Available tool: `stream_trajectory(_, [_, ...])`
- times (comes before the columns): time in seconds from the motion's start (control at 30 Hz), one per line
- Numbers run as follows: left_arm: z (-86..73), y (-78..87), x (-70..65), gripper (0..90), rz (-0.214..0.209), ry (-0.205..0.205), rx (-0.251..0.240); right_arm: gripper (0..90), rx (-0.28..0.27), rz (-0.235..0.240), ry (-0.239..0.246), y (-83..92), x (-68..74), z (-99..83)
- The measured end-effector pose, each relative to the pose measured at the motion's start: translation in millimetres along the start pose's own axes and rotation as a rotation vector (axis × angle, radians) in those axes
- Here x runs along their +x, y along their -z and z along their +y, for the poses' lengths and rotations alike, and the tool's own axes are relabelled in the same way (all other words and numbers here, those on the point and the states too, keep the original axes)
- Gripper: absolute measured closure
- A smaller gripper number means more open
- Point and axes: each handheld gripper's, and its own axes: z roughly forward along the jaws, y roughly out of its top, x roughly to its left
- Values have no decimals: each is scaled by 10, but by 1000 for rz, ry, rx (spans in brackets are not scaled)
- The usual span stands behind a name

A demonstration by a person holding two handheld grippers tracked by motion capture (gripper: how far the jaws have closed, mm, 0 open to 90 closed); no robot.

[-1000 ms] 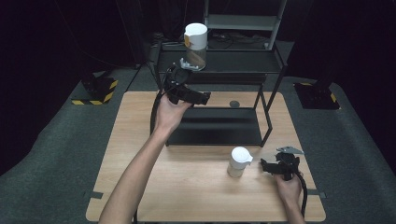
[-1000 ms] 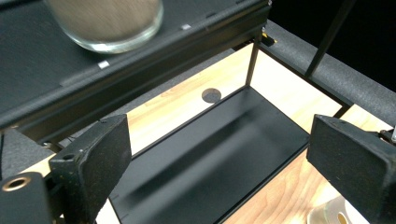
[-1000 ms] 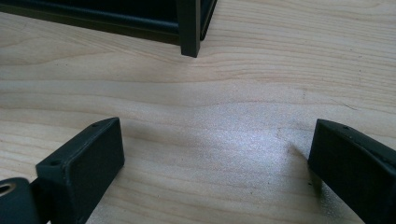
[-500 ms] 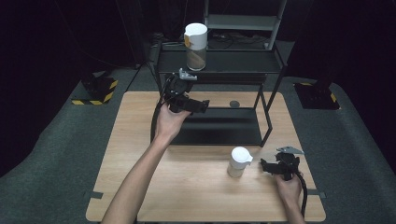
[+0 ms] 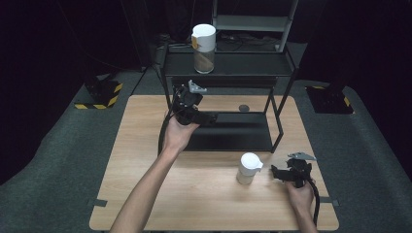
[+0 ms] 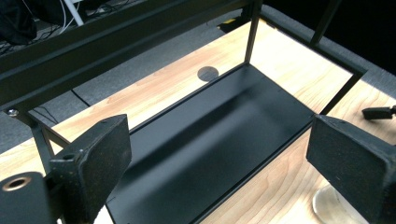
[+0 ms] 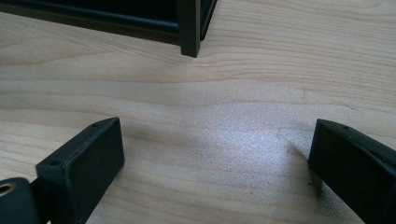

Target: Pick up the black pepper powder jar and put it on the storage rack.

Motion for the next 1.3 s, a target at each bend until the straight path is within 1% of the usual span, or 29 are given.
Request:
stream_trajectory(0.23, [-85, -49, 19, 67, -5, 14, 7, 28, 0, 0, 0, 0, 0, 0])
stream_trajectory(0.33, [-104, -62, 10, 65, 1, 13, 10, 28, 0, 0, 0, 0, 0, 0])
stream_trajectory(0.53, [-173, -111, -3, 59, -1, 12, 14, 28, 0, 0, 0, 0, 0, 0])
stream_trajectory(0.73, [-257, -149, 15, 57, -10, 27, 12, 28, 0, 0, 0, 0, 0, 0])
stream_trajectory(0.77, [-288, -176, 22, 57, -13, 30, 19, 28, 0, 0, 0, 0, 0, 0])
stream_trajectory(0.87, [-299, -202, 19, 56, -12, 26, 32, 28, 0, 0, 0, 0, 0, 0])
stream_trajectory(0.9, [-327, -219, 18, 56, -11, 27, 36, 28, 0, 0, 0, 0, 1, 0])
stream_trajectory(0.97, [-343, -224, 14, 56, -10, 29, 34, 28, 1, 0, -2, 1, 2, 1])
stream_trajectory(1.1, [-390, -248, -7, 56, -2, 21, 38, 28, 0, 0, 0, 0, 1, 0])
stream_trajectory(1.3, [-504, -302, -4, 56, -4, 38, 38, 28, 0, 0, 0, 1, 1, 0])
